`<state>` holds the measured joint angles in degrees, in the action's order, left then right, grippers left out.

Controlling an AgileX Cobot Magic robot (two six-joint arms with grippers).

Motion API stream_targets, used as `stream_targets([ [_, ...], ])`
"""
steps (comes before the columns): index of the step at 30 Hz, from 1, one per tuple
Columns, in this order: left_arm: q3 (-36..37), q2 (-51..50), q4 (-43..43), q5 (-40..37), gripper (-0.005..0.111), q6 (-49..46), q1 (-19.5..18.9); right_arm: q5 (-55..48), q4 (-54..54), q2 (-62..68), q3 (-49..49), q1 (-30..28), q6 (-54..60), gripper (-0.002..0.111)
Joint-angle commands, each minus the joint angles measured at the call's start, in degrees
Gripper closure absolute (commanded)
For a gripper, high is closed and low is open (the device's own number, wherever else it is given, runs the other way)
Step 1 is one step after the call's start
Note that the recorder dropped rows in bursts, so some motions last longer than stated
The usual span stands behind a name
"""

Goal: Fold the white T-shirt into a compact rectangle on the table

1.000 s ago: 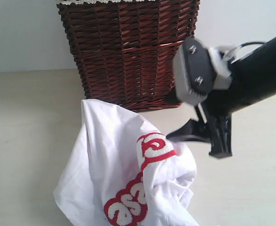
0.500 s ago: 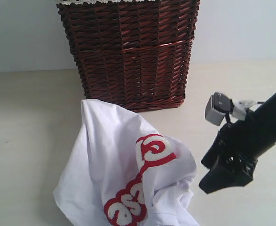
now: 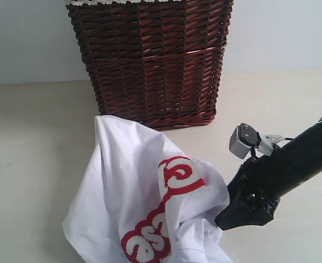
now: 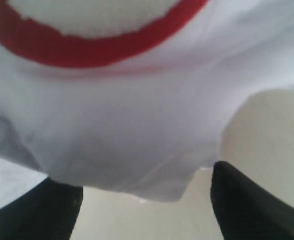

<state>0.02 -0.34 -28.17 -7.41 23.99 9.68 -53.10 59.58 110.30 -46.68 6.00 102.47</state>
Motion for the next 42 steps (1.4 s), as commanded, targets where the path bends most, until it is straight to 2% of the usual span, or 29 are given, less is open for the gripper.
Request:
stream_targets([
  [1, -0.02, 0.34, -0.08, 0.01, 0.107, 0.16, 0.24, 2.21, 1.36, 2.71, 0.01, 0.02, 1.64, 0.040],
  [4, -0.02, 0.34, -0.08, 0.01, 0.107, 0.16, 0.24, 1.62, 2.18, 4.13, 0.01, 0.02, 4.85, 0.049],
  [13, -0.02, 0.34, -0.08, 0.01, 0.107, 0.16, 0.24, 4.15, 4.87, 5.45, -0.09, 0.02, 8.83, 0.106],
  [14, -0.02, 0.34, -0.08, 0.01, 0.107, 0.16, 0.24, 4.58, 4.87, 5.33, -0.18, 0.02, 8.83, 0.108],
  [24, -0.02, 0.34, -0.08, 0.01, 0.107, 0.16, 0.24, 22.77, -4.61, -7.64, -0.18, 0.02, 8.87, 0.108],
  [30, -0.02, 0.34, -0.08, 0.01, 0.107, 0.16, 0.24, 24.24, -6.90, -15.47, -0.18, 0.02, 12.93, 0.108],
  [35, -0.02, 0.34, -0.08, 0.01, 0.107, 0.16, 0.24, 29.68, -10.20, -16.90, -0.07, 0.02, 9.71, 0.108],
  [37, -0.02, 0.34, -0.08, 0.01, 0.107, 0.16, 0.24, 32.91, -12.38, -16.28, 0.16, 0.02, 6.06, 0.102],
  [42, -0.02, 0.34, -0.08, 0.01, 0.107, 0.16, 0.24, 48.43, -22.14, -13.41, 1.69, -0.34, -7.04, 0.071],
])
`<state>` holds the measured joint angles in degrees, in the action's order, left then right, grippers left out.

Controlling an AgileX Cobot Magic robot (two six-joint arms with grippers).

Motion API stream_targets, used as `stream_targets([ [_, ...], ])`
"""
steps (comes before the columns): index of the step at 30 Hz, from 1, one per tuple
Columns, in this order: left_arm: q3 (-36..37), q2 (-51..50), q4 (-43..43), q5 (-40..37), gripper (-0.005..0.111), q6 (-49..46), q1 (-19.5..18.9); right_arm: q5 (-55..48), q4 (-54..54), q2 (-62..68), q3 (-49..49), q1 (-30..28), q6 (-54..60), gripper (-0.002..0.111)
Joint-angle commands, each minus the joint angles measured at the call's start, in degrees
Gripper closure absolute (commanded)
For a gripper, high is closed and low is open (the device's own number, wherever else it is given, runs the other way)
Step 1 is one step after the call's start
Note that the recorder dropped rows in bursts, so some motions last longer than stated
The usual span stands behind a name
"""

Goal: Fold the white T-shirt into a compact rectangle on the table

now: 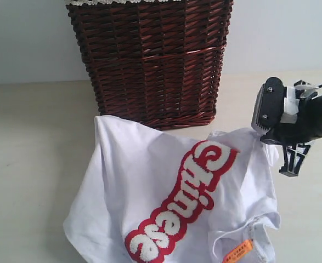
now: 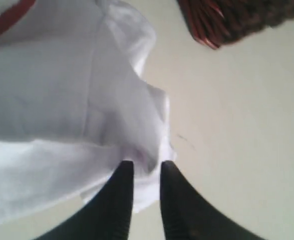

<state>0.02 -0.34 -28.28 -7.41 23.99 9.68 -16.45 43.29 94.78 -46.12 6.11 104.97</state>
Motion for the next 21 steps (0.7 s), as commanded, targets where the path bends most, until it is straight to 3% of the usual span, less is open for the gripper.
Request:
stream_targets([
  [1, -0.02, 0.34, 0.02, 0.01, 0.107, 0.16, 0.24, 14.62, -5.86, 2.87, 1.13, -0.89, -12.26, 0.065],
  [5, -0.02, 0.34, 0.02, 0.01, 0.107, 0.16, 0.24, 21.80, -3.76, 3.88, 1.13, -1.24, -18.21, 0.056],
  [8, -0.02, 0.34, 0.02, 0.01, 0.107, 0.16, 0.24, 17.17, -1.13, 0.28, 1.13, 0.15, -22.33, 0.057],
  [11, -0.02, 0.34, 0.02, 0.01, 0.107, 0.16, 0.24, -1.66, -0.40, -4.16, 1.13, 1.87, -21.50, 0.067],
  [14, -0.02, 0.34, 0.02, 0.01, 0.107, 0.16, 0.24, -27.80, -0.40, -5.27, 1.52, 4.38, -10.11, 0.088],
  [15, -0.02, 0.34, 0.02, 0.01, 0.107, 0.16, 0.24, -32.19, -0.28, -5.00, 2.03, 5.30, -5.28, 0.092],
  [17, -0.02, 0.34, 0.02, 0.01, 0.107, 0.16, 0.24, -28.41, -0.20, -2.88, 4.34, 9.52, -3.31, 0.105],
  [18, -0.02, 0.34, 0.02, 0.01, 0.107, 0.16, 0.24, -20.09, -0.20, -0.55, 5.57, 11.55, -5.30, 0.108],
  [21, -0.02, 0.34, 0.02, 0.01, 0.107, 0.16, 0.24, -13.74, -0.31, 4.41, 5.91, 12.50, -6.14, 0.108],
])
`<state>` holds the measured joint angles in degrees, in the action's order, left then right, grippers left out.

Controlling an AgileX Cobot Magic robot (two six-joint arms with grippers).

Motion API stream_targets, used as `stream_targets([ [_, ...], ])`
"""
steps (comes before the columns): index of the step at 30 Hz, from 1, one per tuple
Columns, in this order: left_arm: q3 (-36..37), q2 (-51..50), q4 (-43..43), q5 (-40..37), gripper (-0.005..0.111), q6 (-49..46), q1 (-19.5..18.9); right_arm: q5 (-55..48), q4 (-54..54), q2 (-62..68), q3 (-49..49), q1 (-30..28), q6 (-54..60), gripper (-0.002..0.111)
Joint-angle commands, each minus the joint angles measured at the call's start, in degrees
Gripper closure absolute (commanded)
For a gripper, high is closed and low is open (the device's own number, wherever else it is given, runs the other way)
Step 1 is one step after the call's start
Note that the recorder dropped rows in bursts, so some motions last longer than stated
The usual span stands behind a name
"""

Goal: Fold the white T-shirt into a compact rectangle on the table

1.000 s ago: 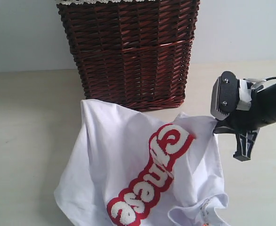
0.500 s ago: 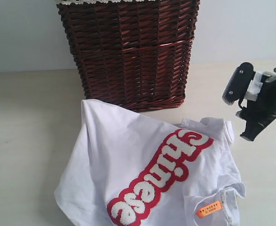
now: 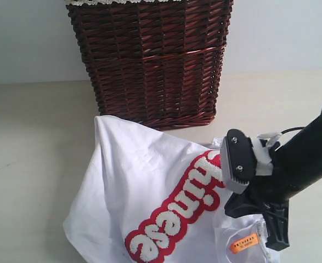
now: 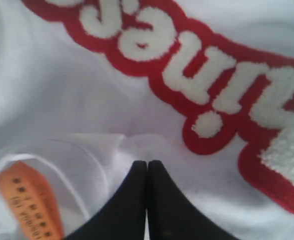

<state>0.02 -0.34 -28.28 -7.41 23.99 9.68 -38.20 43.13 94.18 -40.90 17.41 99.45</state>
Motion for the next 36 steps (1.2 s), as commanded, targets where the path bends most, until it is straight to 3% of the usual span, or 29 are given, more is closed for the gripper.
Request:
stream_targets([
  [1, -0.02, 0.34, 0.02, 0.01, 0.107, 0.16, 0.24, 8.18, -0.14, 6.74, 0.68, 1.20, -0.63, 0.108],
  [3, -0.02, 0.34, 0.02, 0.01, 0.107, 0.16, 0.24, 7.67, -8.87, 10.17, 0.68, 1.07, -6.70, 0.108],
  [4, -0.02, 0.34, 0.02, 0.01, 0.107, 0.16, 0.24, 4.77, -21.10, 10.52, 0.68, 0.64, -17.34, 0.108],
  [8, -0.02, 0.34, 0.02, 0.01, 0.107, 0.16, 0.24, -4.87, -52.08, 9.20, 0.68, -5.32, -36.99, 0.108],
  [11, -0.02, 0.34, 0.02, 0.01, 0.107, 0.16, 0.24, -3.44, -70.25, 8.68, 0.68, -11.78, -49.31, 0.108],
  [13, -0.02, 0.34, 0.02, 0.01, 0.107, 0.16, 0.24, 3.19, -73.67, 8.30, 0.68, -15.36, -52.38, 0.108],
  [16, -0.02, 0.34, 0.02, 0.01, 0.107, 0.16, 0.24, 8.49, -71.62, 6.07, 0.68, -15.91, -53.72, 0.103],
  [21, -0.02, 0.34, 0.02, 0.01, 0.107, 0.16, 0.24, 16.36, -66.39, -1.82, 0.68, -15.76, -53.60, 0.077],
  [24, -0.02, 0.34, 0.02, 0.01, 0.107, 0.16, 0.24, 21.05, -58.39, -8.98, 0.68, -15.36, -52.61, 0.068],
  [27, -0.02, 0.34, 0.02, 0.01, 0.107, 0.16, 0.24, 21.64, -39.65, -14.57, 0.68, -12.68, -44.66, 0.069],
  [30, -0.02, 0.34, 0.02, 0.01, 0.107, 0.16, 0.24, 13.79, -6.74, -17.88, 0.68, -10.38, -32.37, 0.088],
  [32, -0.02, 0.34, 0.02, 0.01, 0.107, 0.16, 0.24, 9.50, 7.85, -20.39, 2.20, -10.38, -34.26, 0.099],
  [34, -0.02, 0.34, 0.02, 0.01, 0.107, 0.16, 0.24, 6.70, 9.69, -22.34, 4.96, -10.48, -34.33, 0.108],
  [36, -0.02, 0.34, 0.02, 0.01, 0.107, 0.16, 0.24, 6.57, -1.55, -23.68, 8.33, -11.37, -34.05, 0.108],
])
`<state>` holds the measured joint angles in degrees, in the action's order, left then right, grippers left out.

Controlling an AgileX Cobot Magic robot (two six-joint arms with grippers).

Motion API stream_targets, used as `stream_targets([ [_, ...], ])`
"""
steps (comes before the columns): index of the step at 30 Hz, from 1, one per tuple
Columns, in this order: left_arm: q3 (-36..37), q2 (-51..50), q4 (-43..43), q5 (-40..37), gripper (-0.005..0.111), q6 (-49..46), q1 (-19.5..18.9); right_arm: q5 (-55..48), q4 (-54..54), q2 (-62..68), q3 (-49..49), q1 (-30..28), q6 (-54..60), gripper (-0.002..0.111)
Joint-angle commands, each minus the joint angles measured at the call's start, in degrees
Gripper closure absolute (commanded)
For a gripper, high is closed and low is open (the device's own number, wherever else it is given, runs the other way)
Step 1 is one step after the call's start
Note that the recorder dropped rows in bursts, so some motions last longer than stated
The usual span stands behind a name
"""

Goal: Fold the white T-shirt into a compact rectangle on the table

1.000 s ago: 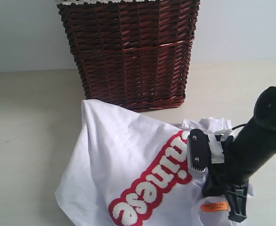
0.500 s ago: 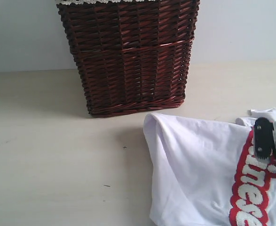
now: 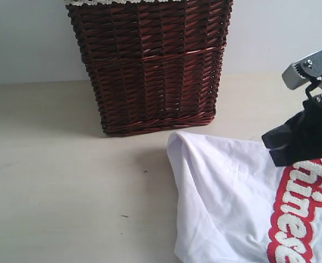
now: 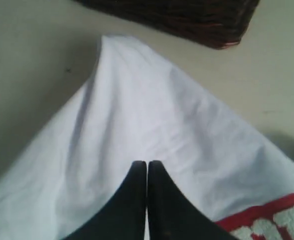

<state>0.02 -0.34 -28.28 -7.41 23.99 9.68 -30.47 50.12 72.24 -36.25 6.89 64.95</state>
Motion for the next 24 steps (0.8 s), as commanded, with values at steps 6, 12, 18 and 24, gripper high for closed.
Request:
stream_targets([
  [6, -0.02, 0.34, 0.02, 0.01, 0.107, 0.16, 0.24, 10.93, -17.40, 0.44, 13.20, -10.00, 5.99, 0.108],
  [12, -0.02, 0.34, 0.02, 0.01, 0.107, 0.28, 0.24, 8.88, -23.15, 6.86, 13.48, -10.36, 6.48, 0.108],
  [18, -0.02, 0.34, 0.02, 0.01, 0.107, 0.17, 0.24, 6.89, -41.85, 12.33, 13.48, -10.36, -11.15, 0.108],
  [24, -0.02, 0.34, 0.02, 0.01, 0.107, 0.17, 0.24, 7.79, -52.93, 14.93, 13.35, -10.36, -22.89, 0.108],
])
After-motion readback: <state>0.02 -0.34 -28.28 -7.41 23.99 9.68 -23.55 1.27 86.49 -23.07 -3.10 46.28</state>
